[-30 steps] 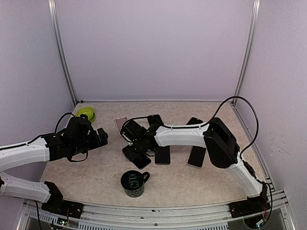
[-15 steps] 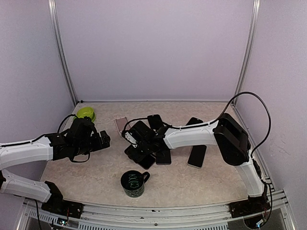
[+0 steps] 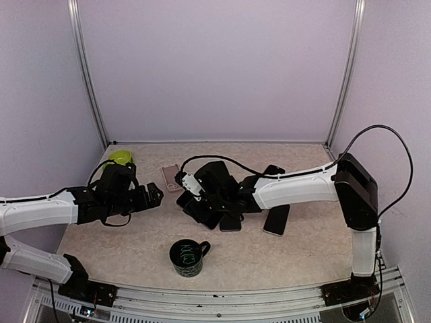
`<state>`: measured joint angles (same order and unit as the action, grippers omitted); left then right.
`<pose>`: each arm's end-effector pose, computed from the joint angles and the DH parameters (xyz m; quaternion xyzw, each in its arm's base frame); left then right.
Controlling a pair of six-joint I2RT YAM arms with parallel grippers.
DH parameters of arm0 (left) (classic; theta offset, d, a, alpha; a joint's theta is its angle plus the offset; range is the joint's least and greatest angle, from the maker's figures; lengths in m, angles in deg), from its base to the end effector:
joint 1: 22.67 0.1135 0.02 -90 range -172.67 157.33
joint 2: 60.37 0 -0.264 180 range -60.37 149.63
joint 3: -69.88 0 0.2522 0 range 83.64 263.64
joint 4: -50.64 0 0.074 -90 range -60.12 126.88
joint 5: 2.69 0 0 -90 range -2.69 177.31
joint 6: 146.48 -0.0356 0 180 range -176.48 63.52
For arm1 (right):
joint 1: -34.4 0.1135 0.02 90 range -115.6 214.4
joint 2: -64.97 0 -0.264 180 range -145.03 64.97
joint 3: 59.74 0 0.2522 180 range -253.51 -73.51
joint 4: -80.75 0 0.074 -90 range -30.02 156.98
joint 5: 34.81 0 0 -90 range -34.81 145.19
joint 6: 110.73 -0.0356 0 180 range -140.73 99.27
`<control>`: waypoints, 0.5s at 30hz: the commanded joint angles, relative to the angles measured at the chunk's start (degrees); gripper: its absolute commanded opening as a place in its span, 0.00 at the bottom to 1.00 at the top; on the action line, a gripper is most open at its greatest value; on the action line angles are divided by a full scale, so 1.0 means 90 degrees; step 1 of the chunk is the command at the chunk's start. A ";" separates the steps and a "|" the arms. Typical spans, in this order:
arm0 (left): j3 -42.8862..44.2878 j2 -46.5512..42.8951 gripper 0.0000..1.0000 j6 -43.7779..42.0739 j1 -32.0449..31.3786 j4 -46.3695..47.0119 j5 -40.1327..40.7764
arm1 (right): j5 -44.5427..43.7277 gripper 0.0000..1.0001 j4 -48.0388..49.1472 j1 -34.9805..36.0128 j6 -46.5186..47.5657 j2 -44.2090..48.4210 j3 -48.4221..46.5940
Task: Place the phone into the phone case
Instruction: Pick up the phone at the center of the board, then pass from the right arm to the left
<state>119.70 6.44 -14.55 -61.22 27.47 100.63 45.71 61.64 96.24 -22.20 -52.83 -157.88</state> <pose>0.1930 -0.1433 0.2124 -0.0754 0.8989 -0.1901 0.3874 0.2249 0.4078 0.1939 -0.4209 0.7947 0.1627 0.4058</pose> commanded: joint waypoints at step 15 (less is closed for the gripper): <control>0.0322 -0.0108 0.99 -0.1007 -0.0190 0.0997 -0.2146 | 0.0018 0.41 0.1595 0.0469 0.1193 0.1460 0.1417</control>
<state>120.66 4.86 -20.58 -61.78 34.18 87.52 46.04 69.42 99.50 -14.05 -44.91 -147.52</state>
